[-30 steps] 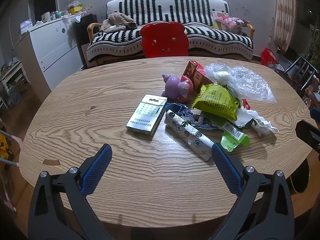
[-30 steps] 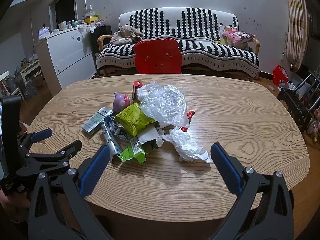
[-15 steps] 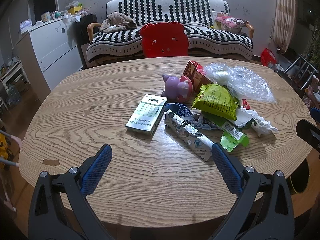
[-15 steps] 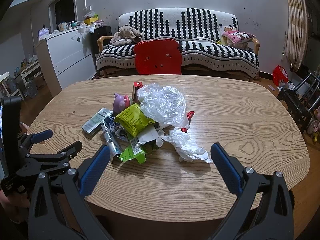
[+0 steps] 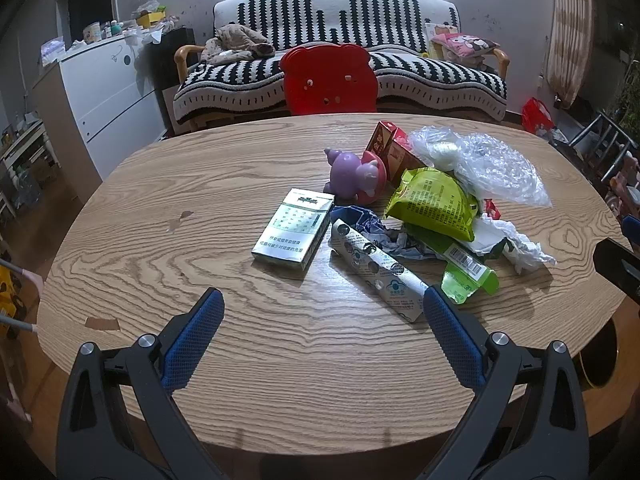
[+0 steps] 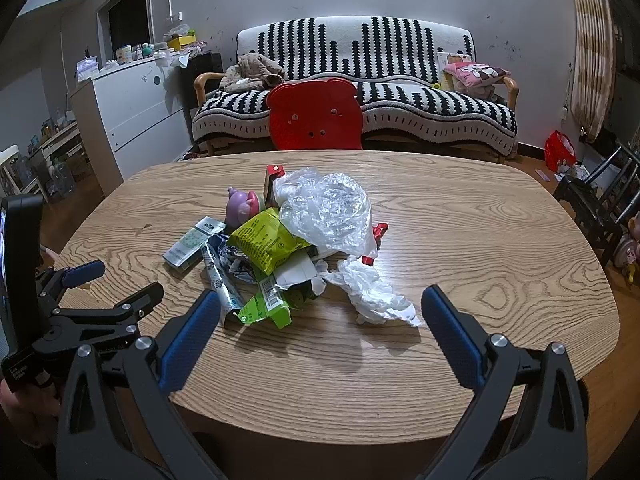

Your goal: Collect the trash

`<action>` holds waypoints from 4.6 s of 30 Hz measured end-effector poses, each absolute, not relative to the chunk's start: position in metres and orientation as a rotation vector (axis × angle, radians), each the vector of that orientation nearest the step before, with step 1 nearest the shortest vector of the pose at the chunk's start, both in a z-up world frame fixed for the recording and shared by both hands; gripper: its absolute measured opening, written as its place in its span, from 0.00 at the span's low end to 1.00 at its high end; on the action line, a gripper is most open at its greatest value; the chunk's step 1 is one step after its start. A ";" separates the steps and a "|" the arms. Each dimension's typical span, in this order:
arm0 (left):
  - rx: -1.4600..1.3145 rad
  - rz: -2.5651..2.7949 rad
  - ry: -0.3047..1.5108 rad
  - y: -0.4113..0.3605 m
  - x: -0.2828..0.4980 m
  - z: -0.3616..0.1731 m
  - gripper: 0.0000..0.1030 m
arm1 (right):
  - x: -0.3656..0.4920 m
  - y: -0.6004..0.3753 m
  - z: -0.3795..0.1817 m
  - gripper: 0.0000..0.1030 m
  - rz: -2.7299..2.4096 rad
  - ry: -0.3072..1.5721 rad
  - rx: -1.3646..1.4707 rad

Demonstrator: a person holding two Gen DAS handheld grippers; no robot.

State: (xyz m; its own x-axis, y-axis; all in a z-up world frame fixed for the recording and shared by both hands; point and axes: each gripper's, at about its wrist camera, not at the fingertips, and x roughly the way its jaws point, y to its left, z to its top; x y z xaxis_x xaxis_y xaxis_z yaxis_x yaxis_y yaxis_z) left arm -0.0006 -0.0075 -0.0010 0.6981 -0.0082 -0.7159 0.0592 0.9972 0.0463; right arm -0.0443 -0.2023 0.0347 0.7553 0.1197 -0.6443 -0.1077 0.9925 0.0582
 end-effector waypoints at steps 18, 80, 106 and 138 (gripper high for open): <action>0.068 -0.042 0.815 0.008 0.004 -0.005 0.94 | -0.035 -0.198 0.034 0.95 0.134 0.709 0.010; -0.112 -0.010 0.941 0.043 0.128 -0.042 0.94 | -0.016 -0.359 0.042 0.10 0.107 0.661 0.200; -0.087 0.027 0.809 0.015 0.120 0.023 0.59 | -0.041 -0.388 0.048 0.10 0.040 0.640 0.178; 0.371 -1.085 0.976 -0.557 -0.100 -0.164 0.60 | -0.220 -0.723 -0.181 0.10 -0.551 1.078 0.830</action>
